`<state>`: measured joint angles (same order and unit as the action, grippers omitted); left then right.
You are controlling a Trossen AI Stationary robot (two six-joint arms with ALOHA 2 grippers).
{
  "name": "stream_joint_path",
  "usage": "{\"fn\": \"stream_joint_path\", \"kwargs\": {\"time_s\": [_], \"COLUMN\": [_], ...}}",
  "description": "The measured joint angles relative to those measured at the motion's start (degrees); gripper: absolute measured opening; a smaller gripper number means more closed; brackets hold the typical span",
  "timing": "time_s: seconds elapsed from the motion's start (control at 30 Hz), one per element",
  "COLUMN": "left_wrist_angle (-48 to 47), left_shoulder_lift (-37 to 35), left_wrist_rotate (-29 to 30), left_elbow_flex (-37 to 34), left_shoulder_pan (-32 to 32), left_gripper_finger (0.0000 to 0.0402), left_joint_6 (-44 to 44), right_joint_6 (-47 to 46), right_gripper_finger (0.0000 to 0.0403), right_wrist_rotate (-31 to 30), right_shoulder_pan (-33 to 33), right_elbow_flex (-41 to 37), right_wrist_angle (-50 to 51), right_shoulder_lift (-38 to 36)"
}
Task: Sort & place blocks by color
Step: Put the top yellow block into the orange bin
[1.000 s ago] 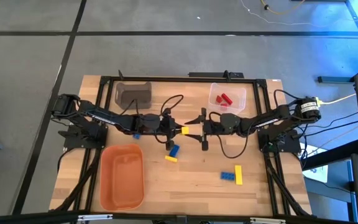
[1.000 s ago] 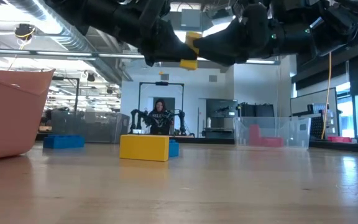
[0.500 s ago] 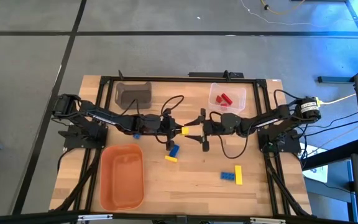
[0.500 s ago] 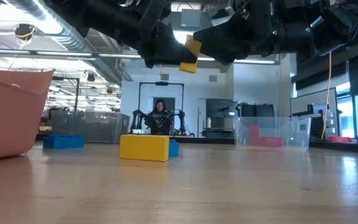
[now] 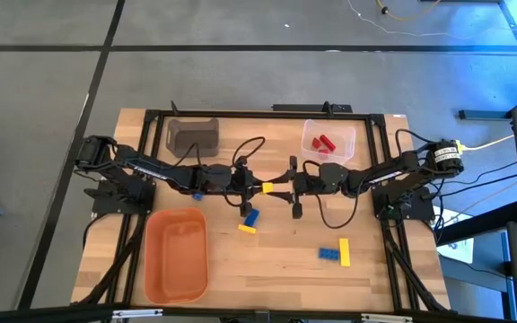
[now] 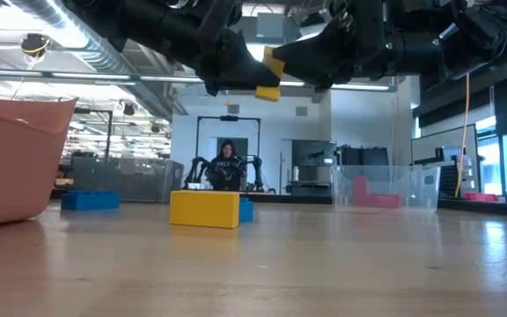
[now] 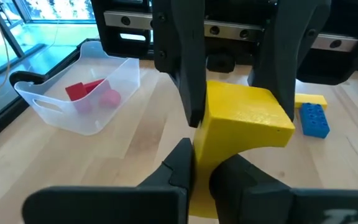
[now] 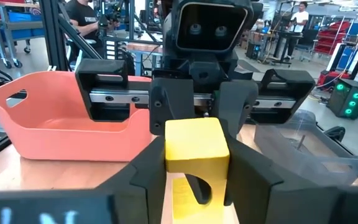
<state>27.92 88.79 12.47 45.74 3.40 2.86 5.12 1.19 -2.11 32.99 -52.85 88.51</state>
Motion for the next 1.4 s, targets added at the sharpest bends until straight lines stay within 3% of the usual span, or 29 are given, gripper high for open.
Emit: {"fn": "stream_joint_path", "kwargs": {"time_s": [0.4, 0.6, 0.73, 0.87, 1.13, 1.4], "left_wrist_angle": [-4.45, -14.06, -19.6, -17.83, -1.79, 1.88], "left_shoulder_lift": [-1.65, -7.19, -13.5, -21.44, -35.92, -39.93], "left_wrist_rotate": [0.7, 2.02, 5.27, 8.66, 9.45, 9.33], "left_elbow_flex": [0.0, -0.02, -1.97, -7.91, -22.31, -25.31], "left_shoulder_pan": [0.44, 0.44, 0.63, 1.31, 1.29, 1.22], "left_gripper_finger": [0.0125, 0.0138, 0.0138, 0.0138, 0.0139, 0.0139], "left_joint_6": [-0.68, -0.46, -0.18, -0.12, -1.85, -1.97], "right_joint_6": [-0.25, 0.99, 1.67, 2.56, 1.12, -0.37], "right_gripper_finger": [0.0136, 0.0136, 0.0136, 0.0136, 0.0136, 0.0136], "right_wrist_rotate": [-0.04, -0.4, -5.25, -9.2, -16.87, -16.56], "right_shoulder_pan": [0.01, 0.22, 0.2, 0.22, 0.28, 0.28], "right_elbow_flex": [0.04, -0.37, -2.52, -7.69, -20.9, -23.61], "right_wrist_angle": [2.13, 7.26, 12.64, 14.02, 7.12, 3.98], "right_shoulder_lift": [-0.2, -3.36, -8.81, -16.44, -32.64, -35.58]}}
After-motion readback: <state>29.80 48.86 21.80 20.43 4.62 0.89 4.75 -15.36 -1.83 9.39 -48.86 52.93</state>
